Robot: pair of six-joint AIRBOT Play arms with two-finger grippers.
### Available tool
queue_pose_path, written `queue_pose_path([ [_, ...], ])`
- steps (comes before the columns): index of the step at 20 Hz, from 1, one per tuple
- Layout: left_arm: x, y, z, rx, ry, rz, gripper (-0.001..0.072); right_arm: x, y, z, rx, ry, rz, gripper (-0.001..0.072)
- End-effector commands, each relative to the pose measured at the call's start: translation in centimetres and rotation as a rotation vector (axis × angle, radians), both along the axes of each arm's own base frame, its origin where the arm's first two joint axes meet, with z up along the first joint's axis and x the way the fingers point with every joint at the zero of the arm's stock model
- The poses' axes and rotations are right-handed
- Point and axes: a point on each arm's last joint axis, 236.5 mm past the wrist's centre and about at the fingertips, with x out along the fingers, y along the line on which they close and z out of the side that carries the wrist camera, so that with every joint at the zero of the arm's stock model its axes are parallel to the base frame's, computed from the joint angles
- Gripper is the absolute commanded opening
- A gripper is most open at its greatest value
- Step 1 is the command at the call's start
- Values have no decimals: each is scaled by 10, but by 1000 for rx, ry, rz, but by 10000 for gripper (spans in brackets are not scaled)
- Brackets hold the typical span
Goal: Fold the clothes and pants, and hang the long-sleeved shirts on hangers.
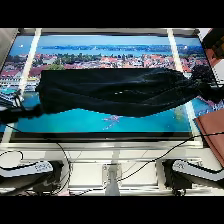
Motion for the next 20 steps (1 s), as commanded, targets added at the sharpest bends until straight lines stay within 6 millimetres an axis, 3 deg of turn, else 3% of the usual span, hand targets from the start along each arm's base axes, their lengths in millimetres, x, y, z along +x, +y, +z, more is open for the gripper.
queue_pose_path([
  [1, 29, 12, 69, -61, -35, 7, 24, 6, -6, 15, 11, -17, -54, 45],
  [4, 31, 45, 120, 77, 18, -17, 24, -1, 4, 23, 37, 18, -13, 45],
  [7, 16, 70, 141, 185, 106, -3, 23, -23, 9, 21, 30, 115, 39, 45],
  [11, -19, 82, 120, 242, 272, -52, 24, -73, 7, 2, 1, 331, 94, 45],
  [14, -34, 91, 103, 263, 361, -50, 24, -102, 26, -16, 63, 436, 151, 45],
  [17, -55, 89, 82, 248, 457, -74, 24, -120, 40, -43, 82, 442, 125, 45],
  [20, -77, 95, 59, 274, 555, -92, 24, -154, 60, -69, 96, 484, 117, 45],
])
